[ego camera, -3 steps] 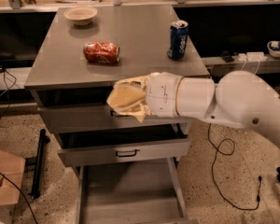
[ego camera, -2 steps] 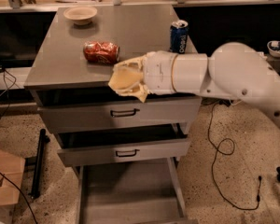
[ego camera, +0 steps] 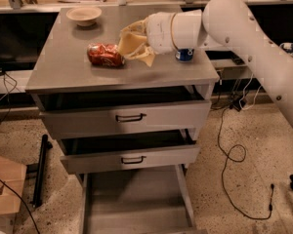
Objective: Pick sponge from bottom drawer and place on counter
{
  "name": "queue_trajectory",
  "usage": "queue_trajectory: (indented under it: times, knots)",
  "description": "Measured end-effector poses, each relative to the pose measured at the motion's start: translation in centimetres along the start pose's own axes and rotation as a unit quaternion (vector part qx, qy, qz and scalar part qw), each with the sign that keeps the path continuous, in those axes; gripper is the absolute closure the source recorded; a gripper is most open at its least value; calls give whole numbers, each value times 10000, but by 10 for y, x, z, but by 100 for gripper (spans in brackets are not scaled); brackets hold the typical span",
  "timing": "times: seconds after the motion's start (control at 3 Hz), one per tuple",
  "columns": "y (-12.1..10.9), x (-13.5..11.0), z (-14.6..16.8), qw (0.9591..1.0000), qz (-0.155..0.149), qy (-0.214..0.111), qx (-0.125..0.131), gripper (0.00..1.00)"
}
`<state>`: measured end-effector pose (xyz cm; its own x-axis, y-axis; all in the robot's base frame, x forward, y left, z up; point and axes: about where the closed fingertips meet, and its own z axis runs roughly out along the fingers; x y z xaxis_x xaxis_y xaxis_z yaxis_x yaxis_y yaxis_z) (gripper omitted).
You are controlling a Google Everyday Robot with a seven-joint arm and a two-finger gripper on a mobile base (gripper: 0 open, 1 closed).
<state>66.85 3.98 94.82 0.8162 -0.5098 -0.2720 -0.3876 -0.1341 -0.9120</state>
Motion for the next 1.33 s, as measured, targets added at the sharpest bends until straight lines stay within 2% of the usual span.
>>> queue_trajectory:
  times: [0.33,0.67,1.0,1.33]
  knots:
    - [-14,30,10,10000,34,40,-7,73]
    - [-10,56,19,9996,254,40,-118,42]
    - [6,60,26,9991,368,54,-214,19]
    - [6,60,26,9991,369,52,-216,0]
